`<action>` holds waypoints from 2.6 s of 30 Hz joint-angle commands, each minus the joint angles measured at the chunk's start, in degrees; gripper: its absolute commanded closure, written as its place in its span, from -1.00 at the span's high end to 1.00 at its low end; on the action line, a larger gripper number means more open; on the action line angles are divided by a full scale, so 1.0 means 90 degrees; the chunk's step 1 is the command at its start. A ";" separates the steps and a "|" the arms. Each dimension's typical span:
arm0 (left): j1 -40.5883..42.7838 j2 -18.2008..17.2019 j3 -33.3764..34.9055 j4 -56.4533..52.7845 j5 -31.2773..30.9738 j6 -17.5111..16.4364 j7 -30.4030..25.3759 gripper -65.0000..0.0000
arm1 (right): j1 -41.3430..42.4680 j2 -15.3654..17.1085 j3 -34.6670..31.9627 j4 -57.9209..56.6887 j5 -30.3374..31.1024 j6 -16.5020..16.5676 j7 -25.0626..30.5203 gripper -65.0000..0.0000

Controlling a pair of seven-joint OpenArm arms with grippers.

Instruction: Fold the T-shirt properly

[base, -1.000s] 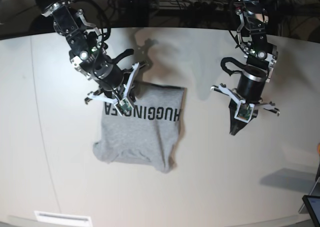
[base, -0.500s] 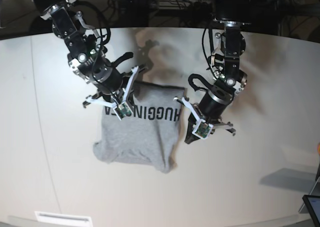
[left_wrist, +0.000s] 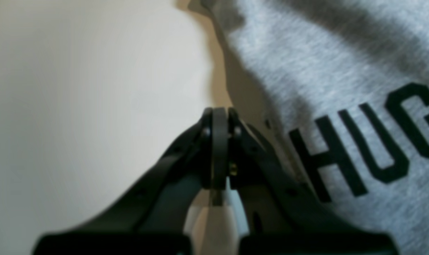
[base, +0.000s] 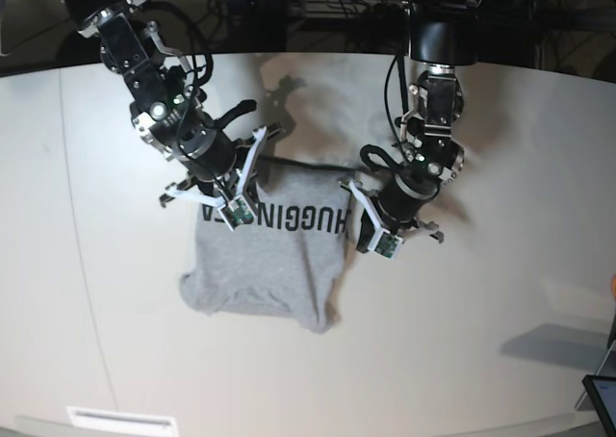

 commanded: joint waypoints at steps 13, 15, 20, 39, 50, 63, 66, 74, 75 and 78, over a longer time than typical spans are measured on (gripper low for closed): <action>-0.0176 0.0011 0.0335 0.1327 -0.0079 0.0030 -0.0106 -0.99 | 0.0090 -0.0017 0.0033 0.0119 -0.0015 -0.0023 0.0149 -1.00; -0.0361 0.0108 0.0540 0.1122 -0.0079 0.0030 -0.0009 -0.99 | 0.0090 -0.0017 0.0033 0.0119 -0.0015 -0.0023 0.0149 -1.00; -0.0723 0.0499 0.0843 0.0370 -0.0079 0.0030 0.0001 -0.99 | 0.0090 -0.0017 0.0033 0.0109 -0.0015 -0.0023 0.0149 -1.00; -0.0889 0.0401 0.0765 -0.0236 -0.0069 0.0030 0.0040 -0.99 | 0.0031 -0.0037 0.0081 0.0109 -0.0015 -0.0023 0.0139 -1.00; 0.0069 0.0382 0.0120 0.1913 -0.0059 0.0030 -0.0038 -0.99 | -0.0125 0.0051 0.0130 0.0412 -0.0025 -0.0023 0.0881 -1.00; 0.2579 -0.0556 -0.0847 0.2402 -0.0069 0.0851 -0.3701 -0.99 | -0.0711 0.0207 0.0560 -0.0155 -0.0025 0.0007 0.3861 -1.00; 0.2901 -0.0575 -0.0945 0.2402 -0.0069 0.0890 -0.3965 -0.99 | -0.0956 0.0403 0.0540 -0.0165 -0.0025 0.0016 0.3880 -1.00; 0.3487 -0.0546 -0.1101 0.2411 -0.0069 0.0890 -0.4492 -0.99 | -0.2128 0.0559 0.1019 -0.0272 -0.0454 -0.0013 0.5912 -1.00; 0.3556 -0.0546 -0.1091 0.2411 -0.0069 0.0890 -0.4512 -0.99 | -0.2235 0.0559 0.1019 -0.0282 -0.0708 -0.0023 0.6078 -1.00; 0.3800 -0.0546 -0.1101 0.2411 -0.0069 0.0890 -0.4736 -0.99 | -0.2597 0.0549 0.1019 -0.0282 -0.1314 -0.0023 0.6312 -1.00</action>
